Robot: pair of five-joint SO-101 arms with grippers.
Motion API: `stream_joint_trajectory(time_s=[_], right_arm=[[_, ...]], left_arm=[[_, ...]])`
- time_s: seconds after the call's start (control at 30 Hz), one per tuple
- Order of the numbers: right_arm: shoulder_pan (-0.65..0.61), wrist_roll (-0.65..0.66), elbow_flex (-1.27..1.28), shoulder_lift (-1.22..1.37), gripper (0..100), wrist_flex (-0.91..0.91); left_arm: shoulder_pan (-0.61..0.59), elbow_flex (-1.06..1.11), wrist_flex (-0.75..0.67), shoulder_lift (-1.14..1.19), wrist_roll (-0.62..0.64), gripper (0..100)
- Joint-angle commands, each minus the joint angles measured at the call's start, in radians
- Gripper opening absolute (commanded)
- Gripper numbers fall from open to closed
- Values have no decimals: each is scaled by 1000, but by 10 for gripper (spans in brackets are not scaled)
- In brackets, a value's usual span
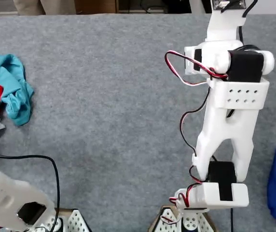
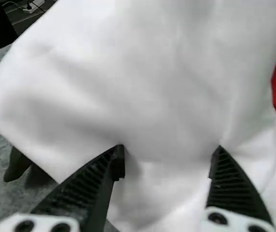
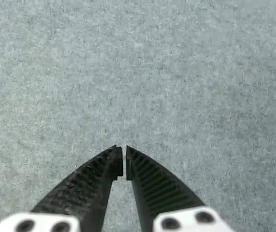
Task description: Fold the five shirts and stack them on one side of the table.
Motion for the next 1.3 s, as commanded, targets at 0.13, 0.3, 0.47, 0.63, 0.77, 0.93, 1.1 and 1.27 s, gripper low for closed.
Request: stream_joint_trajectory(time_s=[0.13,0.3,0.47,0.63,0.77,0.93,1.1,1.27], right_arm=[[-8,-12,2,-50,30,9],[-10,-12,2,-45,30,9],[-10,-14,2,-45,30,9],[-12,-14,2,-45,30,9],[-7,-8,4,-50,30,11],[-8,-8,2,-50,30,11],[-7,-5,2,-47,32,9],[-13,49,7,-38,33,-49]], left_arm=[[14,-38,-17,-7,-3,31],[34,-37,-14,-15,-14,19],[69,-3,166,-216,-9,19],[175,-34,638,-587,75,19],[301,-75,980,-872,109,20],[494,-91,1180,-1205,106,20],[772,-61,1295,-1434,104,20],[961,-31,1458,-1466,104,20]])
